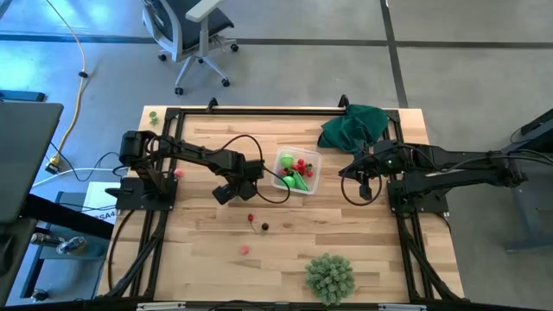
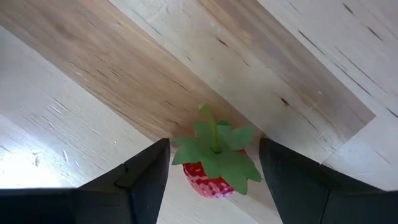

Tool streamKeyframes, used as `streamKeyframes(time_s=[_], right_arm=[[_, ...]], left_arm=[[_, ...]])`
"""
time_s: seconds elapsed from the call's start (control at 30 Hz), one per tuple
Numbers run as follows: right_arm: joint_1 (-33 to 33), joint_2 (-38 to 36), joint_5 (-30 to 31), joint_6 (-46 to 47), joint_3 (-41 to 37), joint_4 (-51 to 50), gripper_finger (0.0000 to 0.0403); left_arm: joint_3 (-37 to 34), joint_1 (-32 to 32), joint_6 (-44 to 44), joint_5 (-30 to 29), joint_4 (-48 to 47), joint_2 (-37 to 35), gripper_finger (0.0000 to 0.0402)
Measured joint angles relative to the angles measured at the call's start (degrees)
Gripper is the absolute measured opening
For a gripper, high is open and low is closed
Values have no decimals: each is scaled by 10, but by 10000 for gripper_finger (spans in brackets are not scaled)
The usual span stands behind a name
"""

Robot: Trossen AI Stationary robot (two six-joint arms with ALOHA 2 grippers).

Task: Pick and placing Produce into tupperware
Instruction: Put the red strawberry into the transparent bin

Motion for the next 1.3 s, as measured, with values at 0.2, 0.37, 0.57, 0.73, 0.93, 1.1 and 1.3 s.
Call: streamKeyframes(time_s=[0.2, 0.37, 0.57, 0.73, 0.93, 1.1, 1.3], right_arm=[[0, 0, 0, 0, 0, 0, 24], [0, 0, 0, 0, 0, 0, 24], [0, 0, 0, 0, 0, 0, 24], [0, 0, 0, 0, 0, 0, 24], [0, 0, 0, 0, 0, 0, 24], [0, 0, 0, 0, 0, 0, 24], [0, 0, 0, 0, 0, 0, 24]], left_arm=[[0, 0, 0, 1, 0, 0, 236], [0, 0, -1, 5, 0, 0, 231], [0, 0, 0, 5, -1, 0, 182], [0, 0, 1, 3, -1, 0, 147], [0, 0, 1, 3, -1, 0, 137], [0, 0, 1, 3, 2, 0, 154], [0, 0, -4, 4, 28, 0, 141]])
